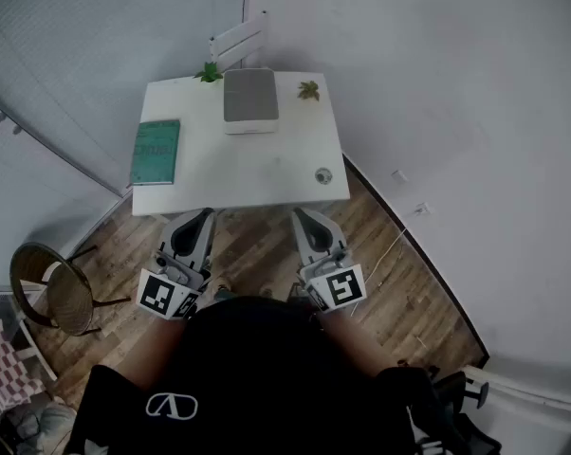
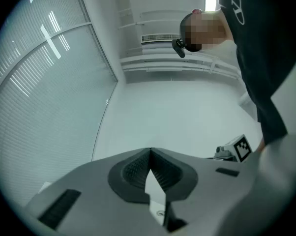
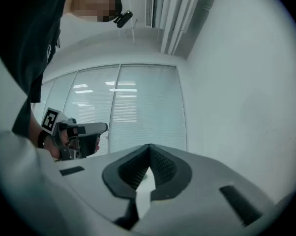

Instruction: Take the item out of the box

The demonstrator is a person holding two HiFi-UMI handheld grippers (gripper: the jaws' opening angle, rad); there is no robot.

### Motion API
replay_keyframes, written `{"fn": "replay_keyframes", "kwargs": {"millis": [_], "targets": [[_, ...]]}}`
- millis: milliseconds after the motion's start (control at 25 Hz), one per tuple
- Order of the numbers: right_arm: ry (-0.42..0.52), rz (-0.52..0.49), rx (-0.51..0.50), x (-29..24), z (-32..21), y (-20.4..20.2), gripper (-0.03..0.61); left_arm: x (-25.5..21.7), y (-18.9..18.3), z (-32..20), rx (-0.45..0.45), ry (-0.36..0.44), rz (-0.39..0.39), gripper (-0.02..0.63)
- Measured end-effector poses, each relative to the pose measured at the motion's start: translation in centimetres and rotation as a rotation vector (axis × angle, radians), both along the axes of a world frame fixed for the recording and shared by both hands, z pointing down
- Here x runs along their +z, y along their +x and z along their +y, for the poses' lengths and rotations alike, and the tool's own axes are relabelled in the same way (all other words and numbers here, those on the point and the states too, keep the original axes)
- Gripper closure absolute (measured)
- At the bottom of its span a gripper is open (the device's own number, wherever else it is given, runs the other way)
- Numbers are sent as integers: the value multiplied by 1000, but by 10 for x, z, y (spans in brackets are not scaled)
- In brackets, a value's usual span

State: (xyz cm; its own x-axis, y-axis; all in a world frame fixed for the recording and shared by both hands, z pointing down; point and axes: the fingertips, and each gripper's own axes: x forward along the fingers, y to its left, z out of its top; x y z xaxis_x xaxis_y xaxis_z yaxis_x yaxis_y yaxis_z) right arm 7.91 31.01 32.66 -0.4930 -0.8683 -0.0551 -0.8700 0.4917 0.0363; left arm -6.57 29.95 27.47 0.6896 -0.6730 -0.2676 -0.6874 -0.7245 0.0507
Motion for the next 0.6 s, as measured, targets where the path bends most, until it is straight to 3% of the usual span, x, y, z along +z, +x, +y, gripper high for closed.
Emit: {"fn": "replay_keyframes", "kwargs": {"millis": [280,480,600], "targets": [[-12,-17,-7,4,0,-3,578,-2,-2,1,3,4,-1,609],[-13,-144,-54,-4,3,2,575,1,0,1,5,-11,2,609],[-16,-130,-66,-2,1,2,575,1,2,-1,-1,-9,2,609]]}}
